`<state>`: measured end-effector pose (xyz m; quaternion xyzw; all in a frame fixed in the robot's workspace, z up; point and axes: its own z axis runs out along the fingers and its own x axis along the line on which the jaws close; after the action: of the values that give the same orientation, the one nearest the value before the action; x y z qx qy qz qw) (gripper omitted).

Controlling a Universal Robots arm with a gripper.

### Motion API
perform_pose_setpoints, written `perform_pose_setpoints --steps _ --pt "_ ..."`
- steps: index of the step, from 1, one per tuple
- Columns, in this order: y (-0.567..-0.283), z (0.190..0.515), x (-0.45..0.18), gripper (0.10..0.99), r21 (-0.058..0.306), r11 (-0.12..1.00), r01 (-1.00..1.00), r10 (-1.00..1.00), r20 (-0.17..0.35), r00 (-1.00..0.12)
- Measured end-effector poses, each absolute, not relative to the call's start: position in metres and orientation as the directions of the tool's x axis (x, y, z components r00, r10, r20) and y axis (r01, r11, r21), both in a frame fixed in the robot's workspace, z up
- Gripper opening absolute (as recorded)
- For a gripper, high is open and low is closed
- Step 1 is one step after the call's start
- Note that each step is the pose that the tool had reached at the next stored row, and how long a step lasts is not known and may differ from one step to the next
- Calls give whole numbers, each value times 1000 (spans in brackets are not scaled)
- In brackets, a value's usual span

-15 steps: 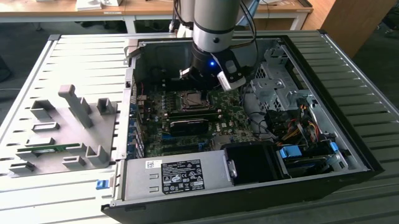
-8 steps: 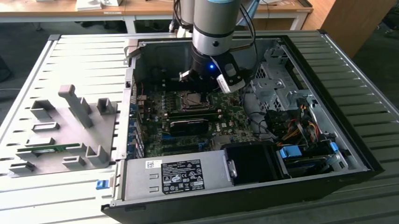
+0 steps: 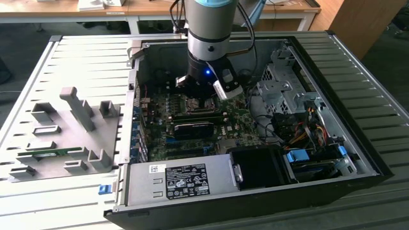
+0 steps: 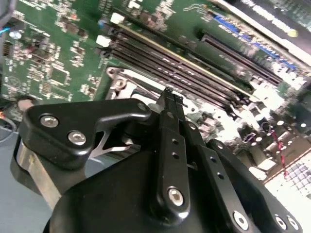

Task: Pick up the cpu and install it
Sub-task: 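Install the second cpu locking lever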

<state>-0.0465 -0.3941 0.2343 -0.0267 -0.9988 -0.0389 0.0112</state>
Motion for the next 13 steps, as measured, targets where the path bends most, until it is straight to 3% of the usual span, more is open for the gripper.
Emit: perform_pose_setpoints --steps 10,13 --pt "-397 220 -51 122 79 995 53 51 25 -998" --pt "-401 220 -51 122 102 993 53 50 26 -998"
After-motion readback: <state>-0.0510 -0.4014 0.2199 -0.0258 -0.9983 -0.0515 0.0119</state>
